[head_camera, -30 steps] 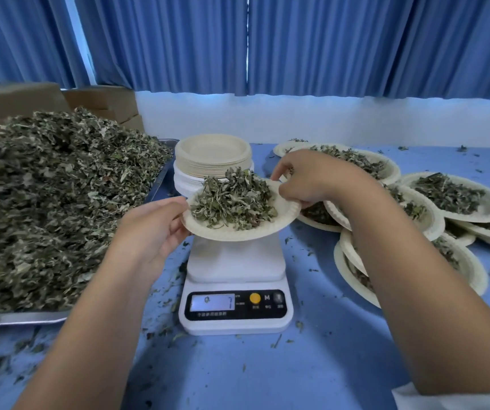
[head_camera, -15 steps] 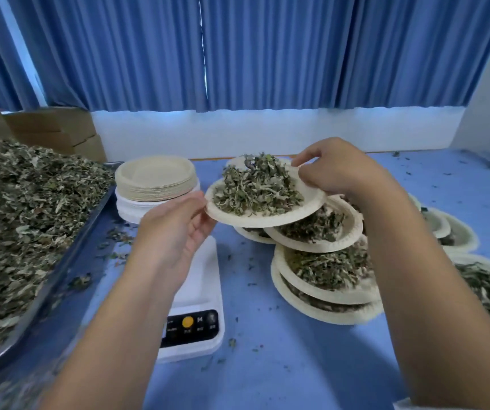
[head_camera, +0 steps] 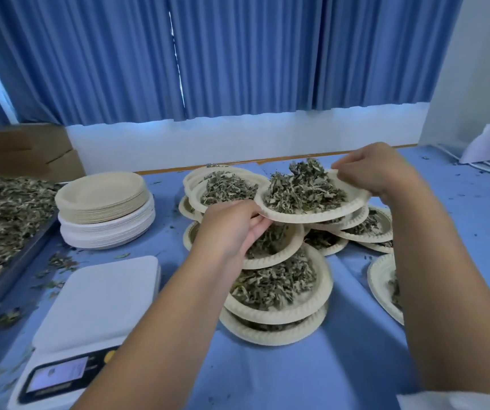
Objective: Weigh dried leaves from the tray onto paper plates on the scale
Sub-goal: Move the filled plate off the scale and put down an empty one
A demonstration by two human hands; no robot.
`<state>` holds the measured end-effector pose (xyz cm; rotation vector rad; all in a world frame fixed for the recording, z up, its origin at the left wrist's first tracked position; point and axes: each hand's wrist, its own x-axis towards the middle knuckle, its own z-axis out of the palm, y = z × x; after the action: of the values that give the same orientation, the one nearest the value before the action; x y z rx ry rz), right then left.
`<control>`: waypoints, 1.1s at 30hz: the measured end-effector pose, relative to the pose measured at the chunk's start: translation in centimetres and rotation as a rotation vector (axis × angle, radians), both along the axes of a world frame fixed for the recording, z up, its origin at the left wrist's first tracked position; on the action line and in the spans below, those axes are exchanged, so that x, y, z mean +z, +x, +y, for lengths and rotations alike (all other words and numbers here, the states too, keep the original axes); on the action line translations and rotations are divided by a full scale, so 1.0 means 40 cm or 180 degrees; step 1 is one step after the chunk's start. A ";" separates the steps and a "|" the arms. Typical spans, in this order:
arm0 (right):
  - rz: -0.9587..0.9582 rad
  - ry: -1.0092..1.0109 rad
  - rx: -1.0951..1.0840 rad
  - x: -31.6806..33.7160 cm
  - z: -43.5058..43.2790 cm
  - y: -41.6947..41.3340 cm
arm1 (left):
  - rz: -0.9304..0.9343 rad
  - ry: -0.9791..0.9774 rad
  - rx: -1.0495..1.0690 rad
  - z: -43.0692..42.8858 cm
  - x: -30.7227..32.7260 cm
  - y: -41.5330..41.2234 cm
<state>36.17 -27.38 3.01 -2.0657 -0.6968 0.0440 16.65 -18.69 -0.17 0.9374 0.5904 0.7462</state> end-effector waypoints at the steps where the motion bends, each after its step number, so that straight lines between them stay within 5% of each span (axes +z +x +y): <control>1: 0.0056 0.0006 -0.0026 -0.005 -0.001 0.016 | 0.0050 -0.0008 0.0002 -0.002 0.000 0.014; 33: 0.0523 0.0418 -0.0738 -0.144 0.024 0.121 | 0.0462 0.0279 -0.0251 -0.074 -0.034 0.171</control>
<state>41.02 -26.41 -2.76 -1.9777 -0.3482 0.0346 23.48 -21.65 -1.54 1.0963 0.6479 0.6409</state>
